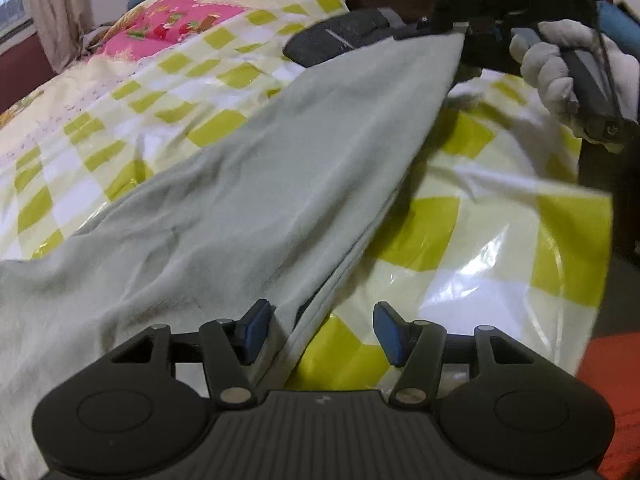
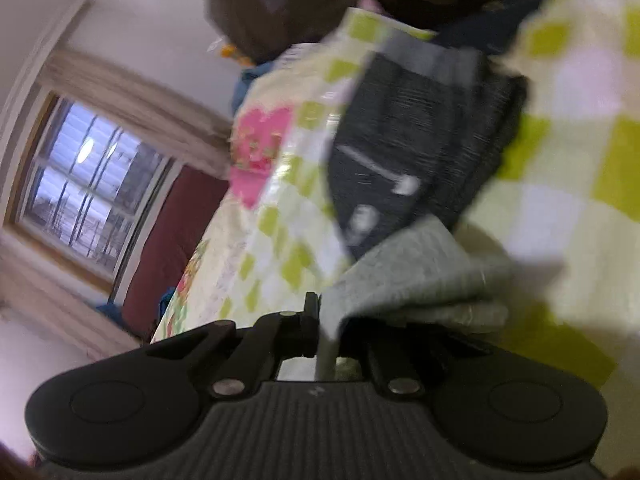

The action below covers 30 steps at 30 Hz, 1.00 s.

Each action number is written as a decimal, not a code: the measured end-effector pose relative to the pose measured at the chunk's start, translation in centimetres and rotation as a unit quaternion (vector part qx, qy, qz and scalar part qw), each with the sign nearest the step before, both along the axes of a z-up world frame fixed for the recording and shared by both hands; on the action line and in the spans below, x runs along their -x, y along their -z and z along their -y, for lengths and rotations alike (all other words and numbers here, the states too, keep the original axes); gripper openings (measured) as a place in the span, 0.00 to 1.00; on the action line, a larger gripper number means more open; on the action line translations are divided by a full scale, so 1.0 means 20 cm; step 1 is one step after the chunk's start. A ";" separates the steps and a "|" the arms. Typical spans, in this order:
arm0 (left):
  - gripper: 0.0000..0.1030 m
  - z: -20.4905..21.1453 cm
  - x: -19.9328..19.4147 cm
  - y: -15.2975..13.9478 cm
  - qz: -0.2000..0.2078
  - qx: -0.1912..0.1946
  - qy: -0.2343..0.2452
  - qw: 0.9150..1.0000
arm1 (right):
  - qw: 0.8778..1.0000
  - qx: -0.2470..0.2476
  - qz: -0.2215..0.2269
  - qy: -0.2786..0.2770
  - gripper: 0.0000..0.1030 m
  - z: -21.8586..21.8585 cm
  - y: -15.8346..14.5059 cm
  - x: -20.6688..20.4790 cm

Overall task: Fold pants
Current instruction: 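Lift the grey-green pants leg end with the right tool and fold it over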

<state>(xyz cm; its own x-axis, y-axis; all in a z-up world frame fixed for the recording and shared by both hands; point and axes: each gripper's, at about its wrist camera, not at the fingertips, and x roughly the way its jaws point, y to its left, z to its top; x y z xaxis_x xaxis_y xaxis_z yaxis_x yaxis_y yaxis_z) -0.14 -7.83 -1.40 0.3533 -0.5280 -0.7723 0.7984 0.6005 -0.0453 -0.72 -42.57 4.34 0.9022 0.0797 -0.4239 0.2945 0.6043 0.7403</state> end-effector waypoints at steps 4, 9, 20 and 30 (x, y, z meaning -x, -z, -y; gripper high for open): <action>0.67 -0.14 0.02 -0.07 0.017 0.010 -0.022 1.000 | 0.986 0.107 0.010 -0.127 0.04 -0.43 -0.20 -0.16; 0.68 -0.42 0.02 -0.13 0.031 0.000 -0.085 0.996 | 0.935 0.194 0.014 -0.298 0.04 -1.14 -0.21 -0.37; 0.68 -1.19 0.12 -0.21 0.010 0.025 -0.285 0.958 | 0.796 0.347 0.028 -0.495 0.04 -2.18 -0.05 -0.40; 0.69 -1.50 0.32 -0.21 0.021 0.040 -0.353 0.935 | 0.569 0.579 0.154 -0.564 0.04 -2.73 0.02 -0.10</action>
